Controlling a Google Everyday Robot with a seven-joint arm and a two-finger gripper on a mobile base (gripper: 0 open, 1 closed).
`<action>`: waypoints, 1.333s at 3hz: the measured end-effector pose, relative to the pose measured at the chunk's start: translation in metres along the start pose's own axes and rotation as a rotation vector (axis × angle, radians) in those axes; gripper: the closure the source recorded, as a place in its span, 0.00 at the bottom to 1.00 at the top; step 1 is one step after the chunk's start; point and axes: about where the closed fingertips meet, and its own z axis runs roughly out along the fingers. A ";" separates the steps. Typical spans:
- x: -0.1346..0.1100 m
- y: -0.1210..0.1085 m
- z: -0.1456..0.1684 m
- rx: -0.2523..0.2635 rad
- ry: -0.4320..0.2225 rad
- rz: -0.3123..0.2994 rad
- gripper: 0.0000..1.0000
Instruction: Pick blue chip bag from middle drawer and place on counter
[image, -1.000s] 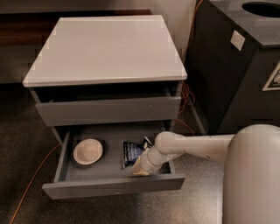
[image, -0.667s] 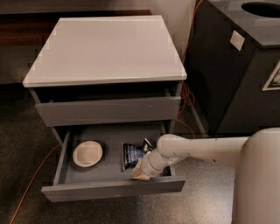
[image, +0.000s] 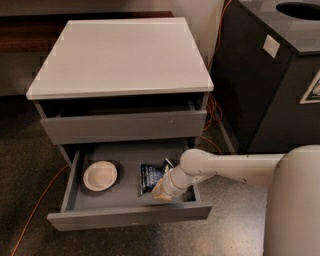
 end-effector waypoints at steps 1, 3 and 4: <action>-0.001 -0.033 0.000 0.028 0.004 0.001 0.74; 0.001 -0.073 0.006 0.077 0.034 -0.007 0.28; 0.008 -0.088 0.013 0.079 0.071 -0.017 0.00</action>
Offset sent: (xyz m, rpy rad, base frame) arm 0.0855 -0.0010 0.0039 -0.0195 -0.0843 -0.0525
